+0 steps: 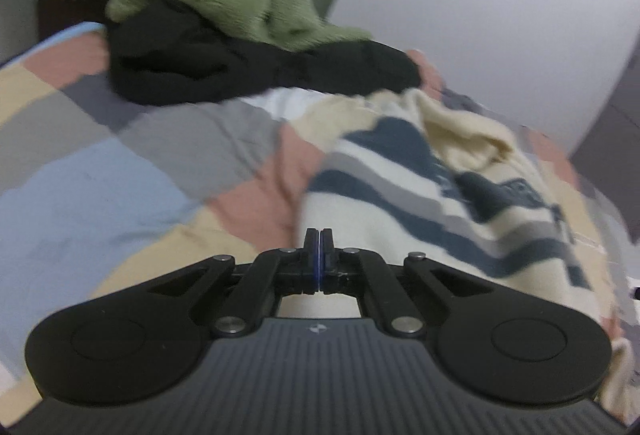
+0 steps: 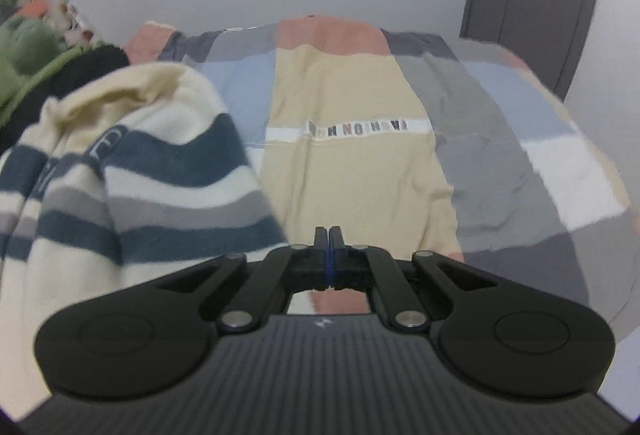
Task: Fold large clothes
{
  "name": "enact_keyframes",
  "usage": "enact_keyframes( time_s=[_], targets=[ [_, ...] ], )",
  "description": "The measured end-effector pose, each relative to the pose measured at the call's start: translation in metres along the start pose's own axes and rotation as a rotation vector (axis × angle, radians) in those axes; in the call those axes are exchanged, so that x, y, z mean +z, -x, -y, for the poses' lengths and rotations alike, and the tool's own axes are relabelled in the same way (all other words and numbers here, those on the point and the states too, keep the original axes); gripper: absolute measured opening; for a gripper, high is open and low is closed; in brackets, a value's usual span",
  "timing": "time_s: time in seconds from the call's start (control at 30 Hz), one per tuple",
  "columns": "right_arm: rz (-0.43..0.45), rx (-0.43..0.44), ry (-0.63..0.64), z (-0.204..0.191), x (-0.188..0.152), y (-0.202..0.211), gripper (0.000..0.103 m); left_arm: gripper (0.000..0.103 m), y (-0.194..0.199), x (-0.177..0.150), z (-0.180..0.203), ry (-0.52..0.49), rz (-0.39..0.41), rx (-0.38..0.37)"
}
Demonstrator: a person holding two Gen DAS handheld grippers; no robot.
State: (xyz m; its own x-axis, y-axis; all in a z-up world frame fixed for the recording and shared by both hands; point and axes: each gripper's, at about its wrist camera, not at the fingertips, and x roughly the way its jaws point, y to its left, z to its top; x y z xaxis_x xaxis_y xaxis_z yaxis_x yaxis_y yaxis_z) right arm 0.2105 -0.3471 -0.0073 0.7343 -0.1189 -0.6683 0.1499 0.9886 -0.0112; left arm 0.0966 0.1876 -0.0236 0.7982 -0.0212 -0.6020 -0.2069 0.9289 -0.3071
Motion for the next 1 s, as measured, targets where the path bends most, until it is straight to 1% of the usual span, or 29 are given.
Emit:
enact_keyframes(
  time_s=[0.1, 0.17, 0.27, 0.37, 0.43, 0.47, 0.5, 0.53, 0.57, 0.6, 0.63, 0.77, 0.83, 0.87, 0.9, 0.93, 0.97, 1.0],
  targets=[
    [-0.03, 0.072, -0.081, 0.008, -0.012, -0.008, 0.003, 0.0, -0.003, -0.009, 0.014, -0.024, -0.026, -0.046],
    [-0.043, 0.123, -0.113, 0.008, -0.017, -0.01, 0.005, 0.001, -0.006, -0.013, 0.019, -0.018, -0.052, -0.085],
    [-0.035, 0.173, -0.107, 0.001, -0.019, -0.006, 0.006, 0.001, -0.013, -0.022, 0.027, -0.015, -0.102, -0.151],
    [-0.068, 0.211, -0.087, -0.007, -0.02, -0.009, 0.006, 0.001, -0.022, -0.031, 0.042, -0.049, -0.158, -0.181],
    [-0.098, 0.245, -0.089, -0.008, -0.021, -0.014, 0.013, 0.006, -0.028, -0.037, 0.052, -0.084, -0.193, -0.187],
    [-0.115, 0.258, -0.092, -0.008, -0.022, -0.017, 0.028, 0.009, -0.031, -0.04, 0.057, -0.102, -0.208, -0.19],
    [-0.127, 0.273, -0.099, -0.007, -0.024, -0.019, 0.047, 0.017, -0.034, -0.043, 0.062, -0.12, -0.219, -0.19],
    [-0.128, 0.281, -0.106, -0.007, -0.025, -0.019, 0.053, 0.026, -0.035, -0.046, 0.066, -0.136, -0.22, -0.189],
    [-0.125, 0.288, -0.11, -0.007, -0.026, -0.019, 0.059, 0.031, -0.036, -0.047, 0.069, -0.153, -0.221, -0.191],
    [-0.126, 0.292, -0.107, -0.007, -0.027, -0.018, 0.059, 0.039, -0.037, -0.049, 0.073, -0.176, -0.221, -0.191],
    [-0.132, 0.293, -0.1, -0.007, -0.028, -0.019, 0.059, 0.043, -0.037, -0.051, 0.079, -0.205, -0.224, -0.191],
    [-0.166, 0.271, -0.029, -0.017, -0.033, -0.024, 0.059, 0.05, -0.035, -0.064, 0.096, -0.303, -0.242, -0.198],
    [-0.169, 0.247, 0.015, -0.022, -0.034, -0.026, 0.059, 0.05, -0.032, -0.071, 0.102, -0.348, -0.224, -0.172],
    [-0.172, 0.241, 0.034, -0.023, -0.035, -0.027, 0.064, 0.05, -0.03, -0.076, 0.107, -0.386, -0.218, -0.148],
    [-0.174, 0.24, 0.045, -0.024, -0.036, -0.027, 0.07, 0.05, -0.03, -0.08, 0.111, -0.421, -0.219, -0.129],
    [-0.175, 0.241, 0.047, -0.024, -0.037, -0.028, 0.073, 0.05, -0.028, -0.083, 0.113, -0.448, -0.22, -0.109],
    [-0.177, 0.242, 0.043, -0.021, -0.037, -0.028, 0.079, 0.05, -0.028, -0.087, 0.115, -0.474, -0.218, -0.085],
    [-0.179, 0.243, 0.038, -0.019, -0.038, -0.029, 0.08, 0.05, -0.027, -0.091, 0.117, -0.496, -0.217, -0.061]
  ],
)
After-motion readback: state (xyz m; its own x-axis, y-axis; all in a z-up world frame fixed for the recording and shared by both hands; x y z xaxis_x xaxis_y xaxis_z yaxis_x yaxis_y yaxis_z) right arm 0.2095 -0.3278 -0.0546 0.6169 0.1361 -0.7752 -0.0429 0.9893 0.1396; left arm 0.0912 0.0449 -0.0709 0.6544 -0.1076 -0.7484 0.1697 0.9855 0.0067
